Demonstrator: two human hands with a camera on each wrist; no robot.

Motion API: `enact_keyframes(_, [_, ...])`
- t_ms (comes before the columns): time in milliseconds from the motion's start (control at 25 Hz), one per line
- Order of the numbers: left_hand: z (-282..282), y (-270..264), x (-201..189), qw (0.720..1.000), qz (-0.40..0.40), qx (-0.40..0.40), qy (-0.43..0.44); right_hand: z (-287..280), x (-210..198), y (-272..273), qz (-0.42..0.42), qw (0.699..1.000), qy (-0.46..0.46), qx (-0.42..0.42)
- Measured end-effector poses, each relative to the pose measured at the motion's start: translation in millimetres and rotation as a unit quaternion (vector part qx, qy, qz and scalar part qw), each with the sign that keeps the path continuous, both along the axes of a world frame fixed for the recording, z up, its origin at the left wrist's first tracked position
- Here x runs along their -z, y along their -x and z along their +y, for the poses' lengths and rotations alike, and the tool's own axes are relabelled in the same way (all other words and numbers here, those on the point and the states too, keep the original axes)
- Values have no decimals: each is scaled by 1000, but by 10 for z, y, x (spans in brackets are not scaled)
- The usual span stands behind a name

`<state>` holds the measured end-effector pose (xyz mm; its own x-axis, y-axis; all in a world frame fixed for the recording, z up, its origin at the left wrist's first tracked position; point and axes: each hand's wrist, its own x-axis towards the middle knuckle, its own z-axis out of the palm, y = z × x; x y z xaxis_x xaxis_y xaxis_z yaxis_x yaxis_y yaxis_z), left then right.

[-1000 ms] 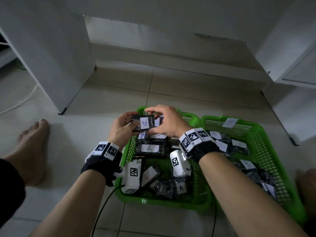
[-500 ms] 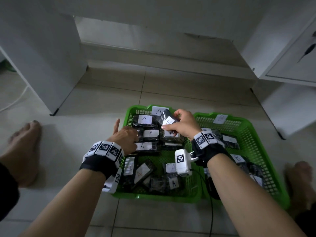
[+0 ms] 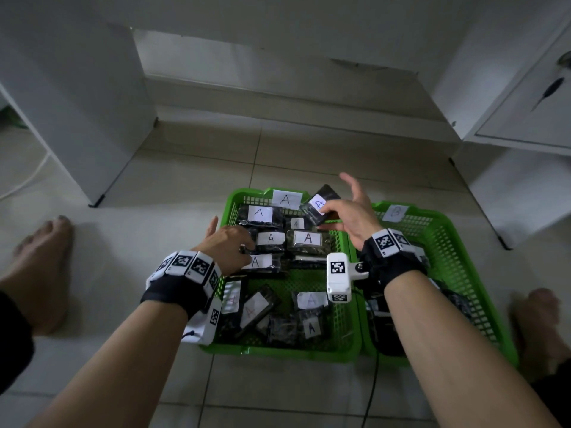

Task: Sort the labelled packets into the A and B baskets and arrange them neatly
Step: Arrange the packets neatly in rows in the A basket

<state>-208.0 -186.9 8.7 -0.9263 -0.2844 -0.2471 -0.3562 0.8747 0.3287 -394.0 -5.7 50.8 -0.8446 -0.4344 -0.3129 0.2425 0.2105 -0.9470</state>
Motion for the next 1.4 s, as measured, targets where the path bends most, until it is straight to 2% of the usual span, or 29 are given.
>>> enact_keyframes(80, [-10,-2,11,1000,-17,8,-14,-45,11,-77,21,998,-50,-9])
enact_keyframes(160, [-18,-7,17,999,-30,15,-17,-140,83,-202,96,984,-148,-24])
enact_keyframes(240, [-28,-9,28,999,-28,21,-17,-254,181,-332,119,969,-210,-49])
enact_keyframes(320, [-42,-11,44,999,-29,23,-20,-386,270,-410,105,969,-220,-43])
enact_keyframes(400, [-44,-10,48,999,-35,25,-19,-493,319,-476,138,963,-231,-30])
enact_keyframes(560, [-43,-15,39,999,-37,27,-14,-567,432,-552,283,880,-370,-91])
enact_keyframes(680, [-42,-32,19,1000,-3,15,-25,-513,430,-555,313,865,-376,-109])
enact_keyframes(760, [-29,-65,-13,997,73,3,-27,-449,367,-570,317,864,-370,-125])
enact_keyframes(840, [18,-146,-75,996,89,18,-9,-357,281,-667,299,861,-359,-199])
enact_keyframes(920, [79,-208,-131,998,8,52,28,-289,216,-840,279,826,-368,-323])
enact_keyframes(1000, [156,-247,-148,990,-76,88,76,-264,221,-1052,241,790,-391,-405])
enact_keyframes(1080, [216,-298,-123,983,-114,106,99,-275,283,-1200,208,783,-394,-434])
enact_keyframes(1200, [270,-365,-48,971,-158,127,123,-252,295,-1248,231,765,-401,-447])
enact_keyframes(1320, [297,-360,-27,968,-138,127,167,-200,255,-1179,195,760,-405,-469])
enact_keyframes(1400, [244,-336,-56,968,-128,125,173,-132,200,-1095,161,771,-393,-475])
